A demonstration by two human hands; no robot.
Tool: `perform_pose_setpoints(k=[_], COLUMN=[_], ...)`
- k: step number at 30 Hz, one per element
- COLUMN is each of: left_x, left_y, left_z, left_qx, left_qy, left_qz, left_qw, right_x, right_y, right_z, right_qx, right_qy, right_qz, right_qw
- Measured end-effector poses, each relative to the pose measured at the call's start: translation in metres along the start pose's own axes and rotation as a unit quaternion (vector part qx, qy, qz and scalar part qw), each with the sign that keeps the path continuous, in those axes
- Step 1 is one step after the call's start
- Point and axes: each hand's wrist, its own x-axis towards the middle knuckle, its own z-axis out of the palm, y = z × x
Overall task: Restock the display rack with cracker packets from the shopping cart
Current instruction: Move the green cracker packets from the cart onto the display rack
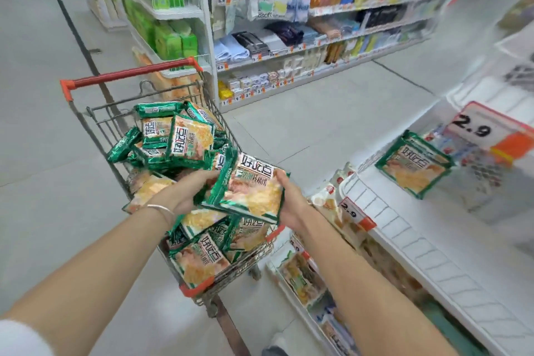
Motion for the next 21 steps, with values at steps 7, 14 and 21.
perform_pose_setpoints(k=[7,14,21], left_x=[-0.002,0.007,0.056], left_y=[0.034,0.091,0.122], left_z=[0.08,0.246,0.397], left_qx=[0.124,0.164,0.198], left_qy=[-0.206,-0.319,-0.358], left_qz=[0.007,0.164,0.279], left_qw=[0.971,0.919,0.869], right_x=[-0.05,-0.111,-0.132], right_y=[0.001,-0.082,-0.139], right_z=[-0.044,-0.167,-0.272], right_qx=[0.013,0.05,-0.028], right_qy=[0.142,0.244,0.217], right_qz=[-0.05,-0.254,-0.28], right_qw=[0.988,0.935,0.935])
